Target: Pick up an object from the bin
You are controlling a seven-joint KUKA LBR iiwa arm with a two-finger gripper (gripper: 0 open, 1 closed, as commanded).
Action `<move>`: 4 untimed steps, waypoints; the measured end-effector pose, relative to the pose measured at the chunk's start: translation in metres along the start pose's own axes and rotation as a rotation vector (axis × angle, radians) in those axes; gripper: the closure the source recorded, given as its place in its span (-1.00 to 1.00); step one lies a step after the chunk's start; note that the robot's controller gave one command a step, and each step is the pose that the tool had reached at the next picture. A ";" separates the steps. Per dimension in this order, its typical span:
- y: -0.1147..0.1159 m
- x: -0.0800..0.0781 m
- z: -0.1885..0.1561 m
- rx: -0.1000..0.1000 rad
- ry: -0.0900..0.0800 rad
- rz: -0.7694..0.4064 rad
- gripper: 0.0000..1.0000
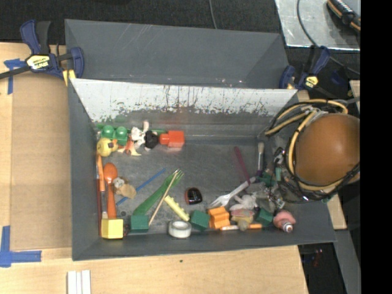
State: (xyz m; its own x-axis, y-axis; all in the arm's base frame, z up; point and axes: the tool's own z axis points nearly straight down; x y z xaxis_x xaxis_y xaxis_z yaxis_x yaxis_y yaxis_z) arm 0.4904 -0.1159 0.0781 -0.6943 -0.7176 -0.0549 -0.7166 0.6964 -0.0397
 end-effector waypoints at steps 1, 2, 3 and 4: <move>-0.009 -0.051 -0.049 0.013 -0.009 -0.082 1.00; 0.016 -0.056 0.006 -0.005 0.011 -0.136 1.00; 0.018 -0.081 0.009 0.009 0.001 -0.228 1.00; 0.007 -0.071 0.007 0.004 -0.004 -0.260 1.00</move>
Offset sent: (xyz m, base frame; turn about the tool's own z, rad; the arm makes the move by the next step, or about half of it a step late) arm 0.0246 0.0546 -0.0081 -0.1389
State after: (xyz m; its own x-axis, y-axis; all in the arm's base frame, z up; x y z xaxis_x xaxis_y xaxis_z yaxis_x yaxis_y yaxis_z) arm 0.5350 -0.0597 0.0752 -0.4869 -0.8722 -0.0464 -0.8705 0.4889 -0.0567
